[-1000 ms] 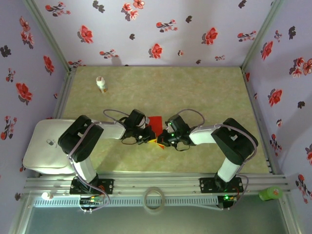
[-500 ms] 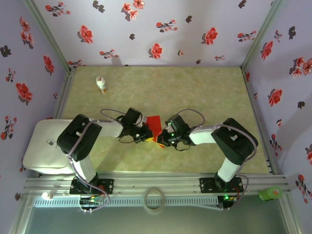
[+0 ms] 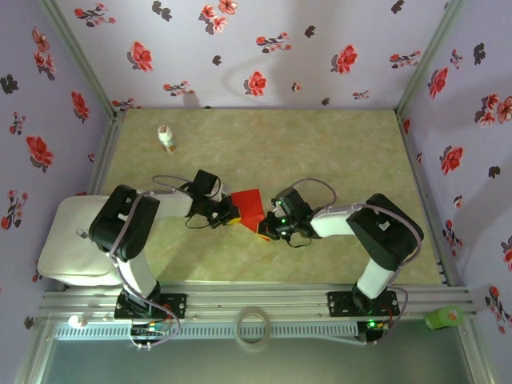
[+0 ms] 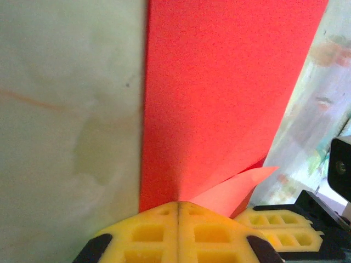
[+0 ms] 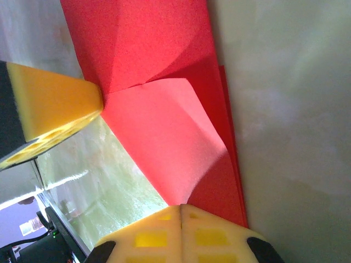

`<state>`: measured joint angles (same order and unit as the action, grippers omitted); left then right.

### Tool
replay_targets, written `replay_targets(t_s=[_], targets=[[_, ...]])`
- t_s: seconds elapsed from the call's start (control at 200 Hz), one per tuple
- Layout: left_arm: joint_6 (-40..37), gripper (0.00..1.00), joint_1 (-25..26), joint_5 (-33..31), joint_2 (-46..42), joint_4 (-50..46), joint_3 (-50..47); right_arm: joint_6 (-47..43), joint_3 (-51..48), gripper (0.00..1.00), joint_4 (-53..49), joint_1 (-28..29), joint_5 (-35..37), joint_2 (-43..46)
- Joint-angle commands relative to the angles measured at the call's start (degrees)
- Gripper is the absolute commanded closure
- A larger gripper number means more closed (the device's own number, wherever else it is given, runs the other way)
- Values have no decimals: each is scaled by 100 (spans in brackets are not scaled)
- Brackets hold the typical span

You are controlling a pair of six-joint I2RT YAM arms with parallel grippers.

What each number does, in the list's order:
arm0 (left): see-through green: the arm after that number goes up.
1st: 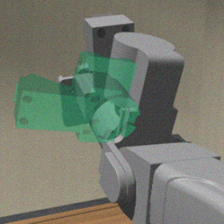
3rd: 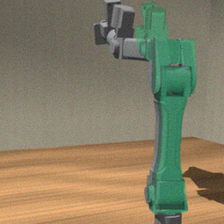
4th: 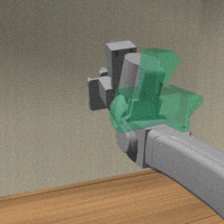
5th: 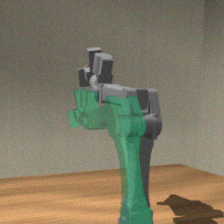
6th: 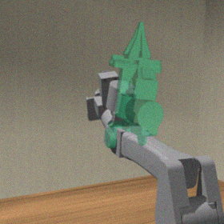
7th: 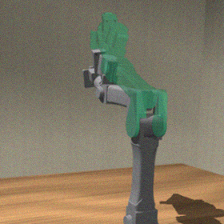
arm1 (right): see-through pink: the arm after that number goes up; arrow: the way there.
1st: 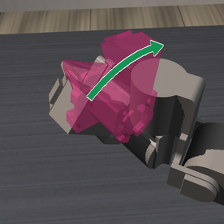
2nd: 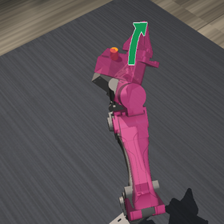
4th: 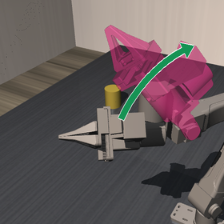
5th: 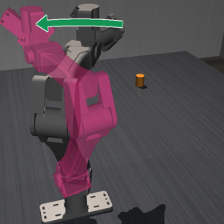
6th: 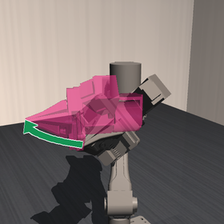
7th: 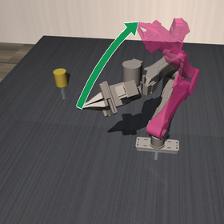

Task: Fold a paper plane with a square sheet of paper (pick it up from the middle)
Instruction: Third fold the triangle at the center of the table.

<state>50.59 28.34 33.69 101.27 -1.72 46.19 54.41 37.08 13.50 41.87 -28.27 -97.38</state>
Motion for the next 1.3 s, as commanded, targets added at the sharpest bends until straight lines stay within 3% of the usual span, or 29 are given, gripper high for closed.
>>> replay_targets(t_s=[0.0,0.325,0.54,0.745,1.295], targets=[[-224,100,-220,-761,-59,-487,31,-106,-181,100,-840,-38,260,-176],[-466,96,-233,-944,-636,-731,16,-106,-161,100,-840,-42,253,-198],[-339,92,90,-602,-907,-358,89,-104,-148,100,-840,-38,252,-176],[-252,92,600,-378,-422,-78,236,-81,-88,100,-806,-38,240,-188],[-328,95,612,-777,232,-376,-29,-55,568,95,-647,-12,-177,101]])
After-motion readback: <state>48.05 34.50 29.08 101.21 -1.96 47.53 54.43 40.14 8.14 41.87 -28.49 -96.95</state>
